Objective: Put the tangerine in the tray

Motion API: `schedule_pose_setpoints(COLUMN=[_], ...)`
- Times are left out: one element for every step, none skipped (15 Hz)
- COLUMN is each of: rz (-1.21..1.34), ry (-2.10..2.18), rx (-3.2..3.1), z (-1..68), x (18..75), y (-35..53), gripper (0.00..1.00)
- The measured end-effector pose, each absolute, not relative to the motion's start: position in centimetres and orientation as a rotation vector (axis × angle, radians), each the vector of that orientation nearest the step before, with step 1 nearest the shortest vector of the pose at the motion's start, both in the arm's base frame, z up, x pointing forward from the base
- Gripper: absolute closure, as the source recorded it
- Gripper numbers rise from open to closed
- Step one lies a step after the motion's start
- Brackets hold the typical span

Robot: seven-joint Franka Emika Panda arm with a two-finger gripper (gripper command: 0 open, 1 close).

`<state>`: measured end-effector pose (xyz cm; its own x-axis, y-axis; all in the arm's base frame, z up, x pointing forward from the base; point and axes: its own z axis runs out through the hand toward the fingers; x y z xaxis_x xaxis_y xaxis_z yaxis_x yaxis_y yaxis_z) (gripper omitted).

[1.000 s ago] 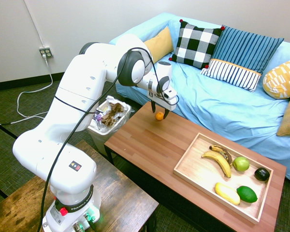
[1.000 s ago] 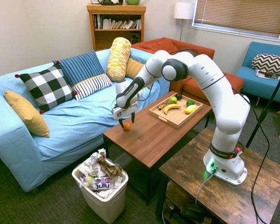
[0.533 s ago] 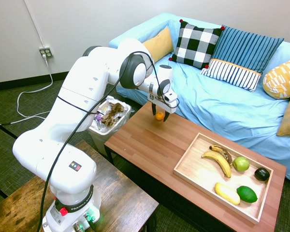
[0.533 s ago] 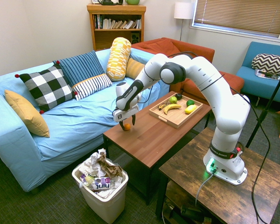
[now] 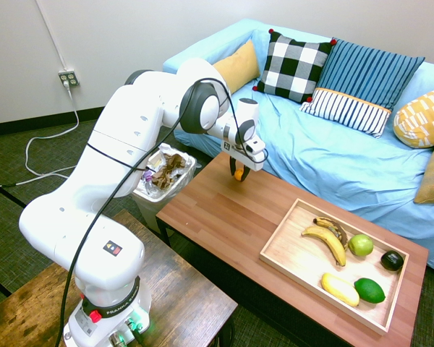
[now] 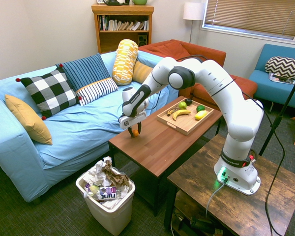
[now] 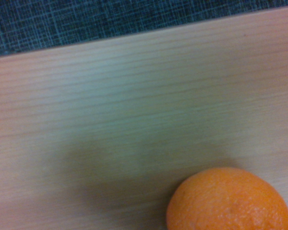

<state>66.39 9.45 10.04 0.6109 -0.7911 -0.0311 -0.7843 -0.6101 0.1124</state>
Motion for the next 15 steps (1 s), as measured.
schedule_pose_setpoints(rz=[-0.115,-0.107,-0.092,-0.073,-0.049,-0.019,0.006,0.022,0.031,0.029,0.016,-0.007,-0.033,-0.061,-0.091], ry=[-1.343,-1.344,-1.345,-1.351,-1.366,-1.389,-1.426,-1.473,-1.522,-1.577,-1.636,-1.7,-1.765,-1.823,-1.87], rx=[2.742,2.746,2.752,2.754,2.752,2.746,2.731,2.709,2.693,2.677,2.657,2.632,2.604,2.573,2.543], z=[10.2,10.7,11.6,12.9,14.6,16.7,18.7,20.6,22.2,23.4,23.8,23.4,22.5,21.4,20.1], x=[66.4,66.6,66.8,66.8,66.9,67.0,66.8,66.2,65.5,64.6,63.4,61.8,59.8,57.8,55.8], y=[9.5,9.4,9.2,8.7,7.7,6.1,3.7,0.6,-2.8,-6.6,-10.6,-14.8,-19.1,-22.9,-25.9], gripper=[1.0,1.0,1.0,1.0,1.0,1.0,1.0,1.0,1.0,1.0,1.0,1.0,1.0,1.0,1.0])
